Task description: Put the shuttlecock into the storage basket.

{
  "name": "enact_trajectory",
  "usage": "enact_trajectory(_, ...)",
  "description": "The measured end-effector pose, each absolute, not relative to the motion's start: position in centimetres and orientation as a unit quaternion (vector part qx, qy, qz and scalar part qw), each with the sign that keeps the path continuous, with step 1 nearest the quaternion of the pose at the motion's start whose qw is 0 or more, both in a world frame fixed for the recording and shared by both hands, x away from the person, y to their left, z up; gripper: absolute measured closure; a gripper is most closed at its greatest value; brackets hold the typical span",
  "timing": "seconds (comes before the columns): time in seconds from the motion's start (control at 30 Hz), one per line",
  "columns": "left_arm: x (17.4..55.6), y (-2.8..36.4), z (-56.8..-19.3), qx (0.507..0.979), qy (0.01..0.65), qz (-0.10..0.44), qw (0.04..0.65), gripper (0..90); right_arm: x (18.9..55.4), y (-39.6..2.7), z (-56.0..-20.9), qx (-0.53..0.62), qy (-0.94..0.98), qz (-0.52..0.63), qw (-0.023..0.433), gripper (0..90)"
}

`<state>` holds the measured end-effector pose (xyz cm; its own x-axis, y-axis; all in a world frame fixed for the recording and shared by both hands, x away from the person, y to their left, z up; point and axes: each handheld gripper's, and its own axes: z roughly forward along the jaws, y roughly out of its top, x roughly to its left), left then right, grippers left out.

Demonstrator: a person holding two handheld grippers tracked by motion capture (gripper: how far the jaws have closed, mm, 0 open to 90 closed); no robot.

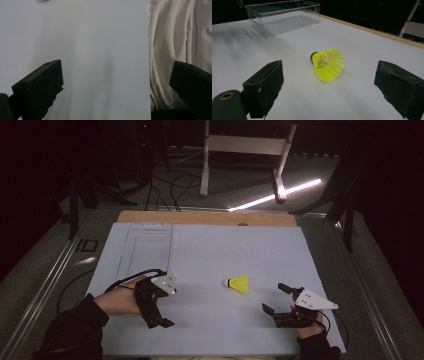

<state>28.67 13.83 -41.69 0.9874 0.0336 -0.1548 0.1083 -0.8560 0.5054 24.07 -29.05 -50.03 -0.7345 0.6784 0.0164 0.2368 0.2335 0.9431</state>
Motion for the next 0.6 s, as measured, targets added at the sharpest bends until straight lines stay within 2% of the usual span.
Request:
enact_trajectory(0.27,29.2,12.6,-41.3,0.96,0.017,-0.081,0.268,0.0,24.1,-29.1,-50.0,0.301,0.758,0.541,0.204,8.8)
enact_trajectory(0.6,30.8,10.5,-40.8,0.948,-0.008,-0.092,0.305,0.0,24.1,-29.1,-50.0,0.301,0.757,0.542,0.206,8.8)
